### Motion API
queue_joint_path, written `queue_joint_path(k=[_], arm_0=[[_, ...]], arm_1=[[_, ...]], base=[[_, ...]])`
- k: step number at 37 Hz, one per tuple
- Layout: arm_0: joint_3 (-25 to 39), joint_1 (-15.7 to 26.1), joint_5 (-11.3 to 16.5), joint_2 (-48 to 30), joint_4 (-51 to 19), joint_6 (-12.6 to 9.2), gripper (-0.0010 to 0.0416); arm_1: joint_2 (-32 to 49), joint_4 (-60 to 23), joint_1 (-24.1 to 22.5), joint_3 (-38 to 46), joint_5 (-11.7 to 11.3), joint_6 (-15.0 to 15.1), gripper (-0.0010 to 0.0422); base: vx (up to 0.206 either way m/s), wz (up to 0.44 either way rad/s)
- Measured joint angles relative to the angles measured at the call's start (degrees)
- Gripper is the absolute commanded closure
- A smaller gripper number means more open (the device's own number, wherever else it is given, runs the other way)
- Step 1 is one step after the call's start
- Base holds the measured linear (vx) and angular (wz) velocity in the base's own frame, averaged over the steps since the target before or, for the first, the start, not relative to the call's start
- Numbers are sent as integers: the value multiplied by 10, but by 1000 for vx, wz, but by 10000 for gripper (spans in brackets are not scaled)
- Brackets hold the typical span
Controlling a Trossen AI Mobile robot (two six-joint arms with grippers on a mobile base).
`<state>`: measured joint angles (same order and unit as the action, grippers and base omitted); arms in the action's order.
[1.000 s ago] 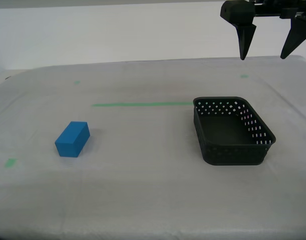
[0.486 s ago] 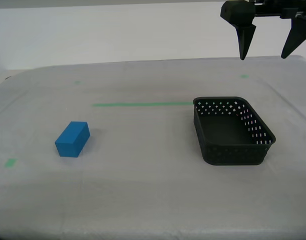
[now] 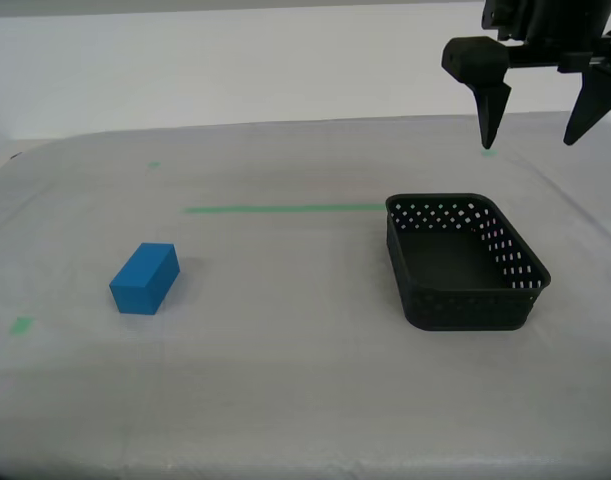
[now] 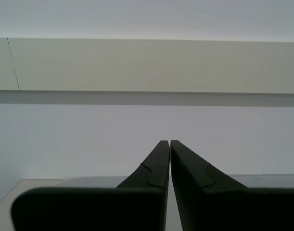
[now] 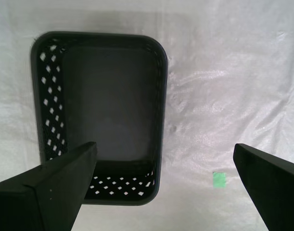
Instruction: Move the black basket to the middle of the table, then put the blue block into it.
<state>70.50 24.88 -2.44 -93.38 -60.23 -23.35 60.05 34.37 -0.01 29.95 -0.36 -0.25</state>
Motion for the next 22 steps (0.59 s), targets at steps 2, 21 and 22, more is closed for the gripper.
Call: queue_joint_path(k=[2,21,22], arm_0=[[-10,0,0,0,9,0,9],[-122,0,26,0,133,-19,5],[-127,0,26,0,139,-19,6]], arm_1=[[0,0,0,0,0,0,412],[0,0,0,0,0,0,412],[0,0,0,0,0,0,412]], base=[[0,0],[0,0],[0,0]])
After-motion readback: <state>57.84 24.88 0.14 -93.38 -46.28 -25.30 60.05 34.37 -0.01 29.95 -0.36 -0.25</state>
